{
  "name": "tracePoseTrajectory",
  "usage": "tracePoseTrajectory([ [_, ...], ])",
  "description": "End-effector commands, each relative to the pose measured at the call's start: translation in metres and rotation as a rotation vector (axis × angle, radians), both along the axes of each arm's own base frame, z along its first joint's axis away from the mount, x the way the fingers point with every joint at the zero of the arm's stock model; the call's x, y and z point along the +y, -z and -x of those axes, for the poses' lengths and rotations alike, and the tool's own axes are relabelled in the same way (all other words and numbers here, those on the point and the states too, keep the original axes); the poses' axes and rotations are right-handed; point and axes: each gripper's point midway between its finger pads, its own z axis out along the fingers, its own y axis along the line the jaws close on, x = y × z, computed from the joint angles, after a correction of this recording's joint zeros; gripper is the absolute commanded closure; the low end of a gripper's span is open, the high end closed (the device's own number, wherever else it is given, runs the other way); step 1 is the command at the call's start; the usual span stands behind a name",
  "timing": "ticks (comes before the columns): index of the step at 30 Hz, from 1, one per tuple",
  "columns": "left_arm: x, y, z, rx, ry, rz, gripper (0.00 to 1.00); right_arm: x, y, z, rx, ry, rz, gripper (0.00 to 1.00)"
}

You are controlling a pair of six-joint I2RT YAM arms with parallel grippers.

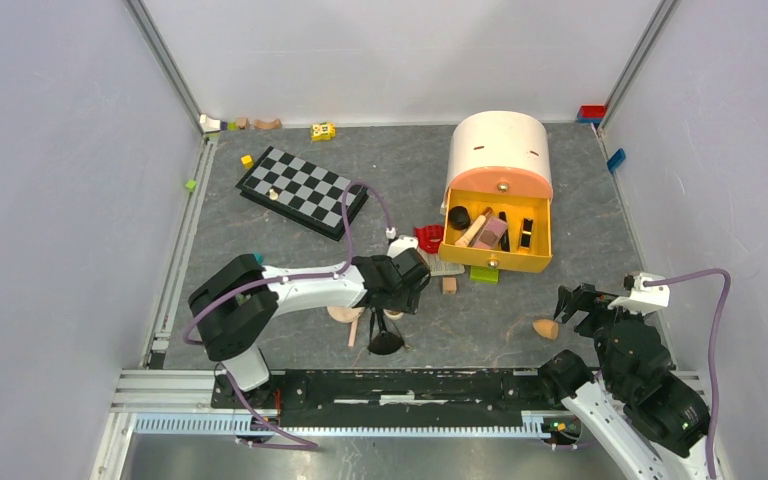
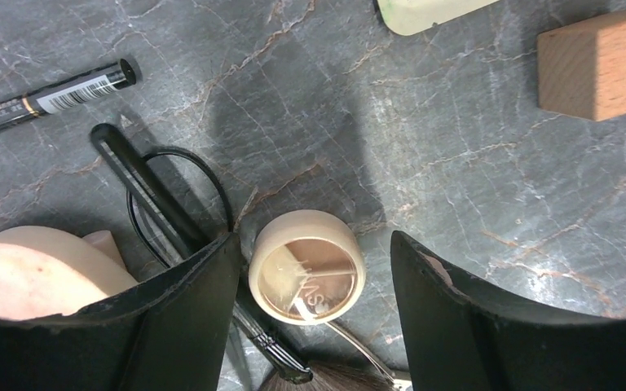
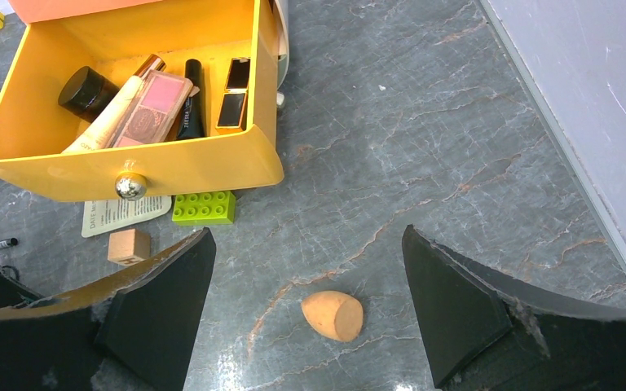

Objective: Organize the makeup
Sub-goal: Pick up the makeup from the center of the board.

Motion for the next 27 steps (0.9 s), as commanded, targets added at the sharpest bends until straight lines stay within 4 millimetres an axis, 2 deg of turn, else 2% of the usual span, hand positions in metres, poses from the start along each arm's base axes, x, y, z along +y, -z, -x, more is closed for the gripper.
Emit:
tracePoseTrajectory([
  [1, -0.012, 0.000, -0.006, -0.006, 0.029, 0.013, 0.26, 0.000, -0.005, -0.001, -0.027, 0.000, -0.015, 0.08],
  [5, -0.010, 0.007, -0.001, 0.017, 0.036, 0.003, 0.28, 0.000, -0.005, -0.001, -0.027, 0.000, -0.014, 0.08],
  [16, -0.010, 0.001, 0.004, 0.023, 0.055, 0.026, 0.50, 0.000, -0.005, -0.001, -0.029, 0.001, -0.016, 0.08],
  [18, -0.011, -0.002, 0.004, 0.020, 0.058, 0.030, 0.49, 0.000, -0.005, -0.001, -0.029, 0.000, -0.015, 0.08],
  [21, -0.009, -0.005, 0.004, 0.020, 0.060, 0.021, 0.41, 0.000, -0.005, -0.001, -0.028, 0.000, -0.015, 0.08],
  [27, -0.004, -0.001, 0.012, 0.043, 0.066, 0.005, 0.34, 0.000, -0.005, -0.001, -0.028, 0.000, -0.014, 0.08],
])
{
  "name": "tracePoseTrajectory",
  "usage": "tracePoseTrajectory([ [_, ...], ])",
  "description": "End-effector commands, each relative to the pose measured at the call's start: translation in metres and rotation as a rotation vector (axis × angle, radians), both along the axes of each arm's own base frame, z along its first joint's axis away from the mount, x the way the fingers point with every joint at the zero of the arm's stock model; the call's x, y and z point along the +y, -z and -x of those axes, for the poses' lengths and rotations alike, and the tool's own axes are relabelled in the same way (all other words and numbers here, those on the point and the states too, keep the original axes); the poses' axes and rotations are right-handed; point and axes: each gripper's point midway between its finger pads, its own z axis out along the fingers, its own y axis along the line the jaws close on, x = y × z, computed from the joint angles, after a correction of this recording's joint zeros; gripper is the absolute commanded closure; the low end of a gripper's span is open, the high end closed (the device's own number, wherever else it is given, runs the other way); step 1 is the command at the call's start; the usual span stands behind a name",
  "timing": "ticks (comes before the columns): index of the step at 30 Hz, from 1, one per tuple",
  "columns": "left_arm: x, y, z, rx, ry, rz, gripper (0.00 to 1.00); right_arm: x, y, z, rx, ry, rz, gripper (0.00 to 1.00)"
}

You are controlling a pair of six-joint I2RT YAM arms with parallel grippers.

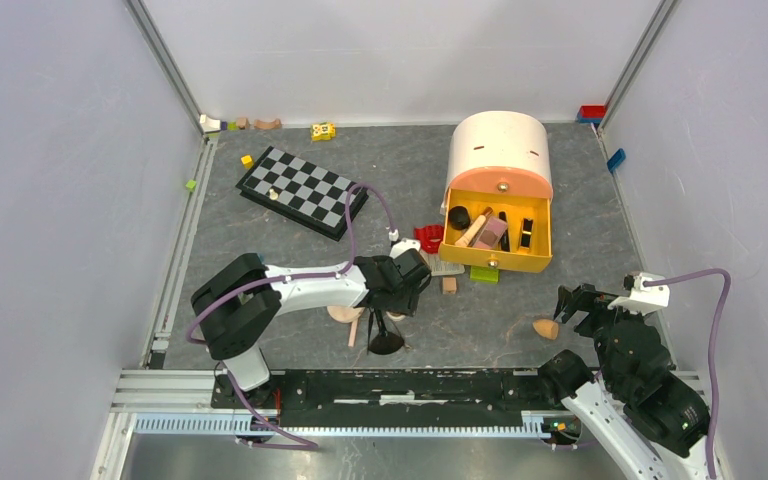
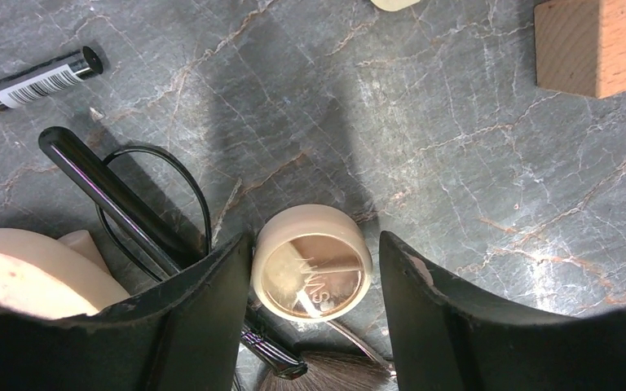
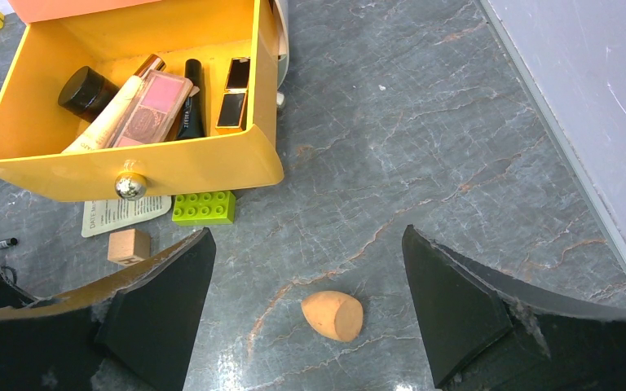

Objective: Organize the makeup
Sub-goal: Pick up the makeup from the center of the board.

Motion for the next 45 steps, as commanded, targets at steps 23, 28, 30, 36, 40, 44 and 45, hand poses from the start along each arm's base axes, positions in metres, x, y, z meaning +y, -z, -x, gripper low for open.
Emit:
tracePoseTrajectory([
  [23, 0.000, -0.015, 0.015, -0.005, 0.055, -0.018, 0.45, 0.000, -0.005, -0.001, -0.029, -0.001, -0.015, 0.08],
  [28, 0.002, -0.044, 0.007, -0.061, 0.034, -0.016, 0.47, 0.001, -0.005, -0.001, -0.029, -0.003, -0.016, 0.08],
  [30, 0.002, -0.066, 0.002, -0.099, 0.031, 0.011, 0.47, 0.000, -0.005, -0.001, -0.029, -0.002, -0.016, 0.08],
  [36, -0.006, -0.142, -0.010, -0.212, 0.035, 0.118, 0.47, 0.001, -0.005, -0.001, -0.029, -0.001, -0.015, 0.08],
  [40, -0.019, -0.195, -0.019, -0.281, 0.060, 0.197, 0.46, 0.000, -0.006, -0.002, -0.031, -0.001, -0.015, 0.08],
  [44, -0.044, -0.232, -0.027, -0.323, 0.101, 0.275, 0.46, 0.001, -0.006, -0.002, -0.031, 0.000, -0.016, 0.08],
  [45, -0.051, -0.238, -0.029, -0.329, 0.114, 0.288, 0.46, 0.000, -0.006, -0.001, -0.031, 0.000, -0.016, 0.08],
])
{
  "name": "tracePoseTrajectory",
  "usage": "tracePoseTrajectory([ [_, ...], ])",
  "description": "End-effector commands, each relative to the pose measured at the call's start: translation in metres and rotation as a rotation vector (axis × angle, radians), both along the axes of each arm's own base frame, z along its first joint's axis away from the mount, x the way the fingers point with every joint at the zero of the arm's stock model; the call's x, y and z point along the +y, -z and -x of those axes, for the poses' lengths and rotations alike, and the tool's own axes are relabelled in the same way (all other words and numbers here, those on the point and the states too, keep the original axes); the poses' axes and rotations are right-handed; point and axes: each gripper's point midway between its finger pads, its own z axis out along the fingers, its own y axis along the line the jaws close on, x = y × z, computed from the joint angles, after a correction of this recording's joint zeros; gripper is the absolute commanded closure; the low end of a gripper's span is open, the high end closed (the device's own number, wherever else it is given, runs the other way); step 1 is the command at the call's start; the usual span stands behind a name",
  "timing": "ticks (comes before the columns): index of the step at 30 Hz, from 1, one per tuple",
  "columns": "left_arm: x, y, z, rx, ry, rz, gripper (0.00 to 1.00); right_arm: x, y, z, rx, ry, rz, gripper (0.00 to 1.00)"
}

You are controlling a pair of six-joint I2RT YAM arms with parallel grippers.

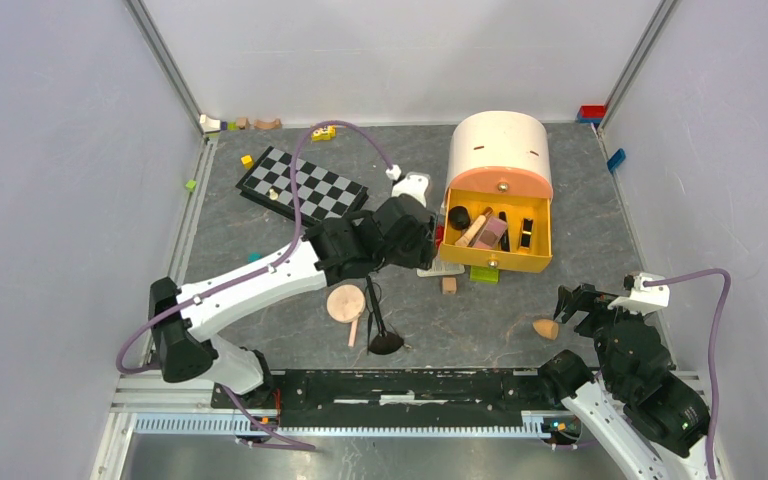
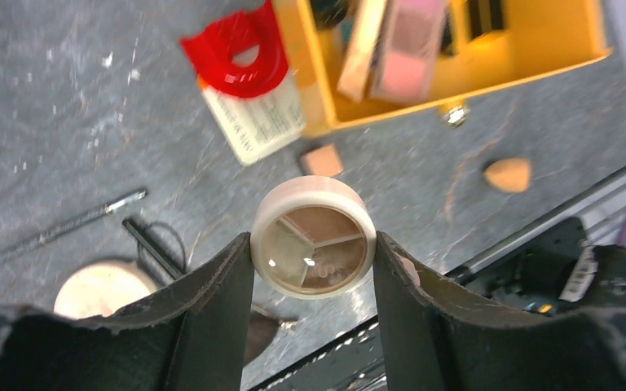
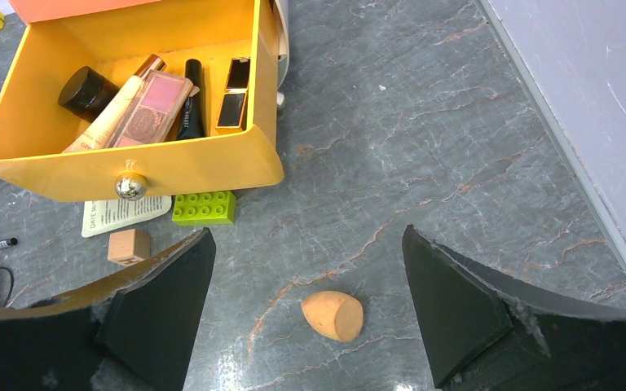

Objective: Organize the makeup
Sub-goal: Pick up the makeup from the center of the board, then place the makeup in the drawer.

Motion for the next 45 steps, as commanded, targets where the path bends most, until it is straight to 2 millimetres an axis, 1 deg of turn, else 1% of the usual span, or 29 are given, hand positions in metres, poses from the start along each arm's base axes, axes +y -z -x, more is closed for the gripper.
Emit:
tracePoseTrajectory([
  [1, -0.025, -0.041, -0.012, -0.087, 0.072, 0.035, 0.46, 0.000, -0.006, -0.002, -0.030, 0.000, -0.015, 0.08],
  [2, -0.033, -0.048, -0.015, -0.097, 0.083, 0.052, 0.46, 0.000, -0.005, -0.001, -0.029, 0.000, -0.014, 0.07],
  [5, -0.061, -0.058, -0.024, -0.113, 0.121, 0.085, 0.46, 0.000, -0.005, -0.001, -0.029, 0.001, -0.016, 0.08],
  [12, -0.121, -0.065, -0.042, -0.121, 0.193, 0.145, 0.46, 0.000, -0.005, -0.002, -0.027, 0.002, -0.013, 0.08],
  [17, -0.153, -0.057, -0.051, -0.110, 0.230, 0.159, 0.46, 0.000, -0.005, -0.001, -0.029, 0.004, -0.015, 0.08],
  [21, -0.176, -0.047, -0.057, -0.101, 0.261, 0.170, 0.46, 0.000, -0.005, -0.001, -0.030, 0.005, -0.015, 0.08],
  [23, -0.187, -0.038, -0.060, -0.094, 0.275, 0.171, 0.46, -0.001, -0.005, -0.001, -0.029, 0.007, -0.015, 0.08],
  [27, -0.203, -0.026, -0.067, -0.098, 0.283, 0.169, 0.47, -0.001, -0.005, -0.001, -0.027, 0.013, -0.018, 0.08],
  [31, -0.216, -0.018, -0.073, -0.113, 0.297, 0.181, 0.47, -0.001, -0.005, -0.001, -0.028, 0.012, -0.019, 0.08],
  [38, -0.231, -0.006, -0.082, -0.129, 0.297, 0.184, 0.46, -0.001, -0.005, -0.001, -0.028, 0.011, -0.019, 0.08],
  [45, -0.238, 0.016, -0.090, -0.124, 0.278, 0.167, 0.47, -0.002, -0.005, -0.001, -0.028, 0.014, -0.020, 0.08],
])
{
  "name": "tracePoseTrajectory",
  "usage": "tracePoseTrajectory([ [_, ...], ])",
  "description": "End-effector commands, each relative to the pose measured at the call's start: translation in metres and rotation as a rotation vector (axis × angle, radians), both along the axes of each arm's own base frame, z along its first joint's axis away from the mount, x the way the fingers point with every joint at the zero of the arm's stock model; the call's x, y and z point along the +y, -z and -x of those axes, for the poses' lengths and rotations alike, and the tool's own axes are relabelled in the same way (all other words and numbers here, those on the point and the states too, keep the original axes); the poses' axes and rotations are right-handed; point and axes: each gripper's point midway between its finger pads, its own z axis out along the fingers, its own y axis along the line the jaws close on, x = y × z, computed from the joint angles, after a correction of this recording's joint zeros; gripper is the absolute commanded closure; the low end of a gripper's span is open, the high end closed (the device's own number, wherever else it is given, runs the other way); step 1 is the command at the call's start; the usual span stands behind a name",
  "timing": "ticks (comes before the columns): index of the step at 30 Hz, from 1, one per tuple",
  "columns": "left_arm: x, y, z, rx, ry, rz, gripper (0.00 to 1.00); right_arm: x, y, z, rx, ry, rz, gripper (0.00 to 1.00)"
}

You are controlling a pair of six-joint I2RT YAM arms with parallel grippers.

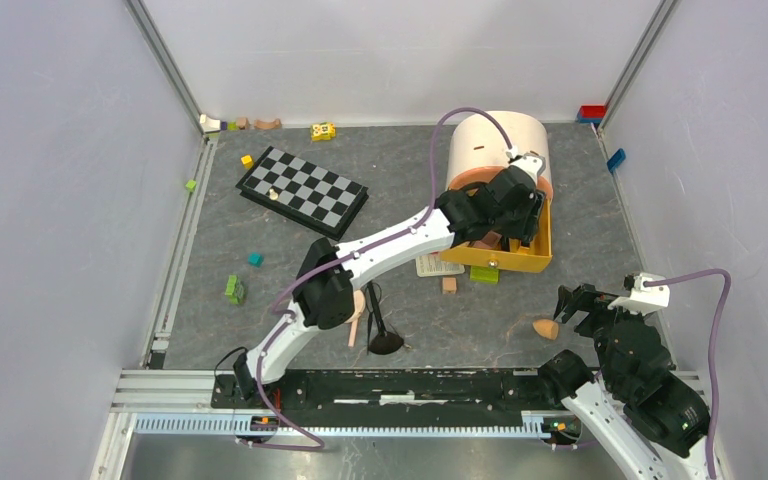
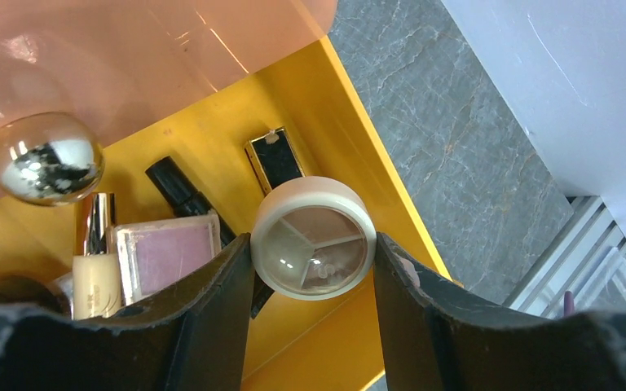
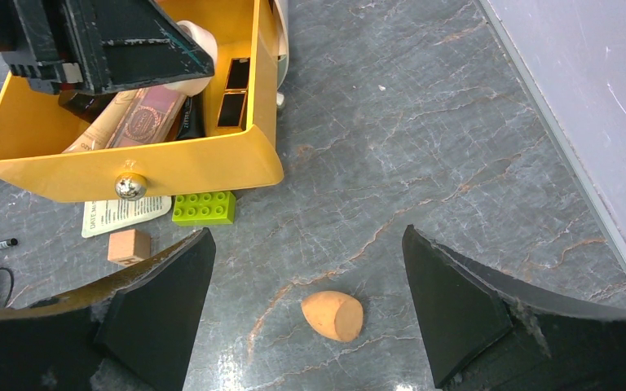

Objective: Organize the makeup
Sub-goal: Place the makeup in the drawer.

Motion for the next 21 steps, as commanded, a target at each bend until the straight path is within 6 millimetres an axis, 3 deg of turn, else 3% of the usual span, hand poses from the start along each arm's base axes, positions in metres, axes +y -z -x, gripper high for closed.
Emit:
tracePoseTrajectory([
  [1, -0.013, -0.011, -0.011, -0.069, 0.011, 0.038, 0.47, -0.001, -0.005, -0.001, -0.027, 0.013, -0.020, 0.08],
  [11, -0.014, 0.007, -0.018, -0.070, 0.004, 0.006, 0.45, -0.001, -0.004, -0.001, -0.026, 0.011, -0.016, 0.08],
  [21, -0.012, 0.010, -0.018, -0.070, -0.001, -0.004, 0.27, -0.001, -0.005, -0.001, -0.027, 0.011, -0.015, 0.08],
])
